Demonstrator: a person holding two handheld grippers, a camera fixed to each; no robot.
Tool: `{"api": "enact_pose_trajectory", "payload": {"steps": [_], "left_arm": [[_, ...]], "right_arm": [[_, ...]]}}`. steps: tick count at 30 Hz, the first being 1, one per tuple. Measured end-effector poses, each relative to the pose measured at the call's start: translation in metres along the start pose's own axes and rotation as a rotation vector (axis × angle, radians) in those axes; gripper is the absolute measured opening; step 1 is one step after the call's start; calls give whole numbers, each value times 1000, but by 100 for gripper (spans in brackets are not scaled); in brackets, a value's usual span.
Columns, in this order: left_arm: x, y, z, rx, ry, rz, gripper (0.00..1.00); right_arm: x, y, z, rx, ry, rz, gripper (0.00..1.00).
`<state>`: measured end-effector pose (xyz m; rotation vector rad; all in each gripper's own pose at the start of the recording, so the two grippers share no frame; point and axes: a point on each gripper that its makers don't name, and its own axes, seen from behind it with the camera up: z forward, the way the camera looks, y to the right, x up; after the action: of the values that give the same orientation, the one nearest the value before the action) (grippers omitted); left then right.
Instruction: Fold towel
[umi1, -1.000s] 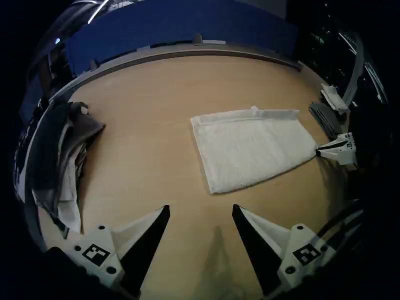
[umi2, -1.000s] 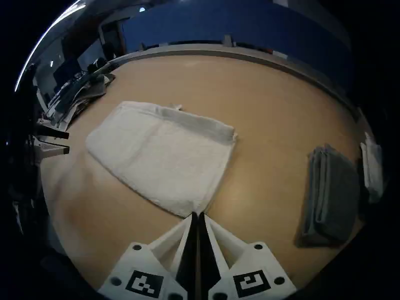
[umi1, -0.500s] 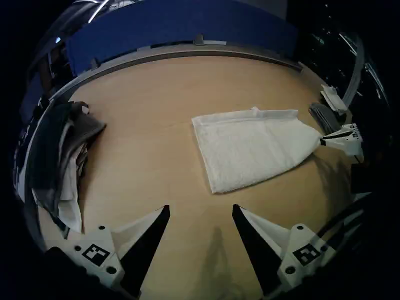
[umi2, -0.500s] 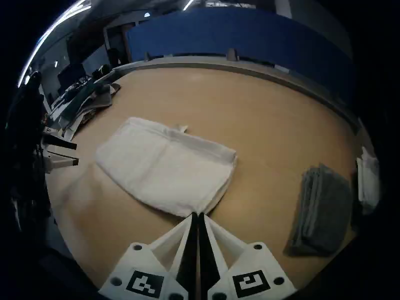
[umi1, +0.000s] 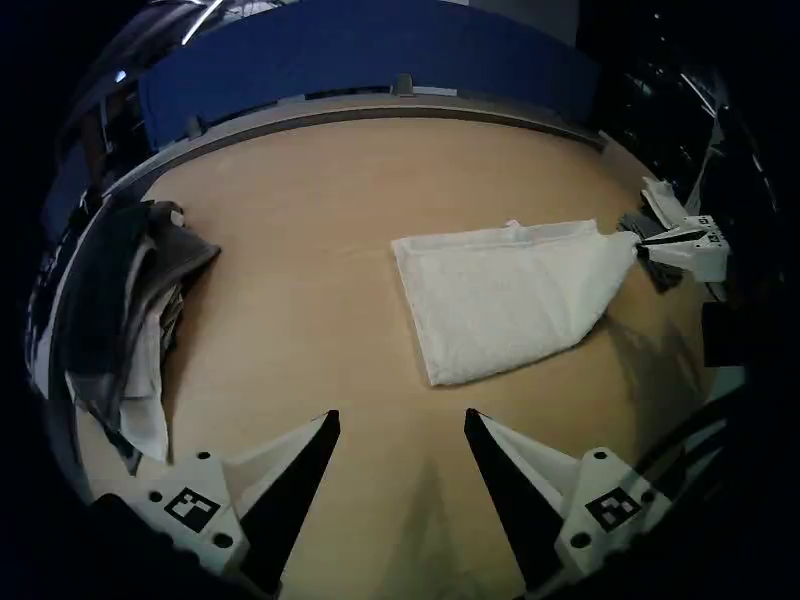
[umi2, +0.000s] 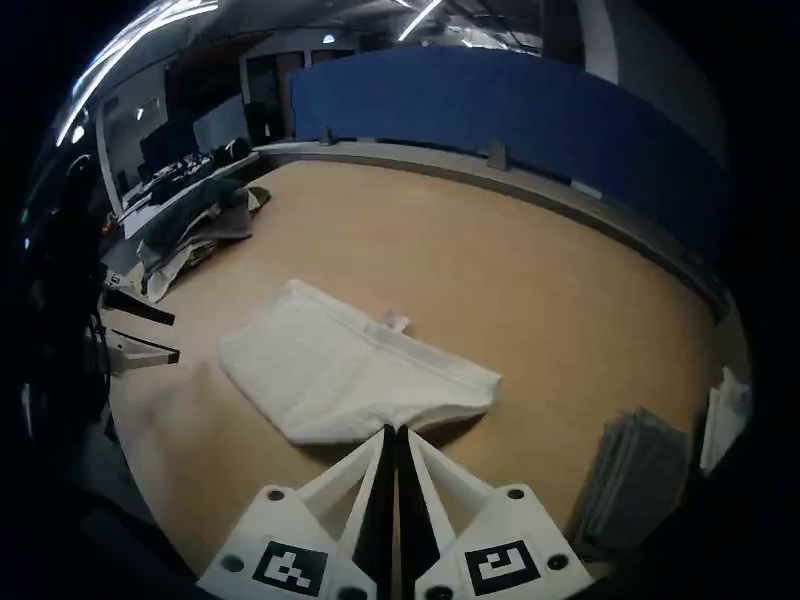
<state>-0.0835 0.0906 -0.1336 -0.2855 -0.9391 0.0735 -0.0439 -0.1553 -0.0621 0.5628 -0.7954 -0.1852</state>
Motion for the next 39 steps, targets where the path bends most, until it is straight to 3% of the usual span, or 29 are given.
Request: {"api": "enact_pose_trajectory", "payload": {"steps": [18, 30, 39], "left_arm": [[-2, -16, -7, 13, 21, -46, 93], [-3, -30, -13, 27, 34, -77, 93], [-8, -39, -13, 41, 36, -113, 93]], "right_arm": [[54, -43, 29, 70, 28, -105, 1], [79, -92, 61, 157, 21, -191, 1], [71, -146, 90, 251, -20, -241, 1]]}}
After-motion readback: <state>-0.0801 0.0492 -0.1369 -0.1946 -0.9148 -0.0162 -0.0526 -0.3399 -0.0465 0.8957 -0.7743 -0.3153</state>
